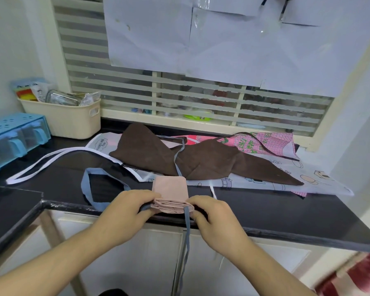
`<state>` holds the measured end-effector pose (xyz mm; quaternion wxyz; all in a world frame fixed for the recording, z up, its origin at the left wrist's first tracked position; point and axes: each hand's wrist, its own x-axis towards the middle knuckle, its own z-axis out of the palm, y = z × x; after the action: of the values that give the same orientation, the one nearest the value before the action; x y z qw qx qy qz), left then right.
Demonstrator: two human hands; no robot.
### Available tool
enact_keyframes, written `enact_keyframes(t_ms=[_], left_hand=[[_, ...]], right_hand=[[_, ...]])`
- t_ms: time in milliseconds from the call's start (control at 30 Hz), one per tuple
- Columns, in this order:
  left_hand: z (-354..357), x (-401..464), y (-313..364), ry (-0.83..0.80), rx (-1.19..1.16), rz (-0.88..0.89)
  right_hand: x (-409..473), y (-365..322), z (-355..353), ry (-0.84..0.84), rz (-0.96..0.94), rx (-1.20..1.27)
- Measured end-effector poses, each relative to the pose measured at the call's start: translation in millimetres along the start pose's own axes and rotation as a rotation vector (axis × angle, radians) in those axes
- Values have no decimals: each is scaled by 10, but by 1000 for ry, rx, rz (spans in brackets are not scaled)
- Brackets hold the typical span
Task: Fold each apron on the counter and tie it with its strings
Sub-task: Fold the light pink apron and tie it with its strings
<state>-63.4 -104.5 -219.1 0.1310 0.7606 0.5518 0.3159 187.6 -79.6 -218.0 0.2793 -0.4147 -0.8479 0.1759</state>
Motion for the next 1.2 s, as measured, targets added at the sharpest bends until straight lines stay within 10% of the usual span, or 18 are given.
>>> enact_keyframes(t_ms=[633,1200], left_hand=[[99,503,229,189,60,-464],[140,601,107,79,222,-467]], right_hand=[[791,-166,36,67,497,45],[1023,-62,112,10,609,17]])
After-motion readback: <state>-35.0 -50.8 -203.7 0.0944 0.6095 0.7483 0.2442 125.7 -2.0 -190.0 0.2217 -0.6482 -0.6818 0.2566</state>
